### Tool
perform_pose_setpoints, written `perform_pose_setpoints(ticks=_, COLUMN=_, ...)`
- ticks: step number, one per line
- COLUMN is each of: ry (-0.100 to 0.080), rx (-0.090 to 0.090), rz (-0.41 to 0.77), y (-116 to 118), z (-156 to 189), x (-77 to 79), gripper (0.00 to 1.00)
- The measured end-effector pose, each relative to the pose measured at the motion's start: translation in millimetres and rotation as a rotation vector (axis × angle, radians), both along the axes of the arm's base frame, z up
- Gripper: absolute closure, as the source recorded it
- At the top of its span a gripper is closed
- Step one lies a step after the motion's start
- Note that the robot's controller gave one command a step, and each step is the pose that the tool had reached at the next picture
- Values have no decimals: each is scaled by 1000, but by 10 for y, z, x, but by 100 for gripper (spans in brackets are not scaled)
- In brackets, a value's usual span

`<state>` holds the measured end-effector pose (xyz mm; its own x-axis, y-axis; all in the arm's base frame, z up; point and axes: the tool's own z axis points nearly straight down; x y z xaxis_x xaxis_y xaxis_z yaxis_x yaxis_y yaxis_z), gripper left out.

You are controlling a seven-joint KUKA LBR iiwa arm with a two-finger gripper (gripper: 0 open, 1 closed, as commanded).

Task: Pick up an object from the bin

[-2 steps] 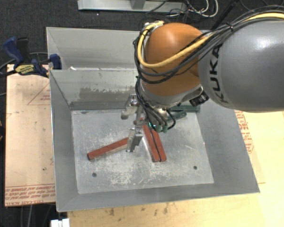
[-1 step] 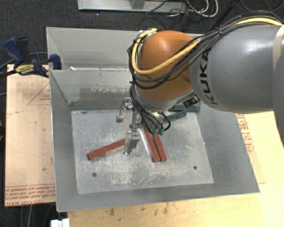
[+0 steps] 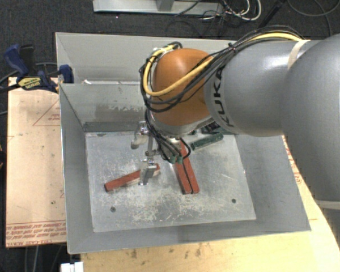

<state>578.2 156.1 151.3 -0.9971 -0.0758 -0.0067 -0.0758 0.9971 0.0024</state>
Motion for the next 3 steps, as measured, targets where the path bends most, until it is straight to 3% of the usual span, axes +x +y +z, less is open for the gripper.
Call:
perform_pose_setpoints(ticks=1, ry=-9, rx=6, rz=-84, y=91, z=-735, x=-206, gripper=100)
perform_pose_setpoints(ticks=2, ry=-9, rx=7, rz=-84, y=91, z=-735, x=-206, gripper=100)
perform_pose_setpoints(ticks=3, ry=6, rx=-2, rz=-94, y=-44, z=569, x=-117, gripper=100)
